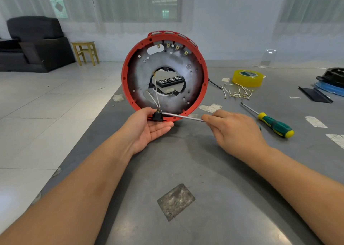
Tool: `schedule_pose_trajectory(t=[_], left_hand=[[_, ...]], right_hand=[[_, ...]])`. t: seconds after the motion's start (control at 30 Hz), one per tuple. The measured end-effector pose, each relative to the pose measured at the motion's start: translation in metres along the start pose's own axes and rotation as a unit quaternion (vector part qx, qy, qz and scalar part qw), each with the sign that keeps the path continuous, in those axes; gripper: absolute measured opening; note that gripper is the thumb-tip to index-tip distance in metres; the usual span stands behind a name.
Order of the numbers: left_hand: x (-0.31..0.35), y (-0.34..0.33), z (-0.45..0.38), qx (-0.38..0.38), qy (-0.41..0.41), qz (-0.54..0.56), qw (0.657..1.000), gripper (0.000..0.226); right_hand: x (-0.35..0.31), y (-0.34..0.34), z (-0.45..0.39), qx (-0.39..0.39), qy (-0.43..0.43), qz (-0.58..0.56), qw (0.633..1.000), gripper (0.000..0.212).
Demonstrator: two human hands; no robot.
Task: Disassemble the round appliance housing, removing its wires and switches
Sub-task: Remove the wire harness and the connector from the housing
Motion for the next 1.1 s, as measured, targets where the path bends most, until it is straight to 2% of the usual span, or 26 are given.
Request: schedule_pose_trajectory(t=[0.43,0.73,1.0,1.1], left_hand=[[0.001,0.004,0.000,0.020,-0.001,0.062,0.998,0.022],[0.000,0.004,0.000,0.027,-0.004,0.067,0.997,0.021],[0.000,0.005,-0.001,0.028,-0.006,0.072,0.997,0.023],[0.000,0.005,-0.002,0.031,-0.009,0.072,0.997,0.023]], right_hand=[[-0.017,-0.019,0.006,-0.055,-0.075,-0.064,0.994,0.031],[-0.021,-0.018,0.005,-0.079,-0.093,-0.060,0.991,0.032],[-0.007,-0.007,0.004,-0.068,-0.081,-0.055,0.993,0.033],[0.001,-0.001,0.005,0.000,-0.078,-0.093,0.993,0.027]])
Point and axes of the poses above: each hand's wrist, its own z-axis away from the middle knuckle, its own y-axis out of the back of the hand, x = y × z, the point moved 3 cm from there along -z, towards the middle knuckle, and after that the axes turned 2 degrees about -y, right-handed, at the moved point
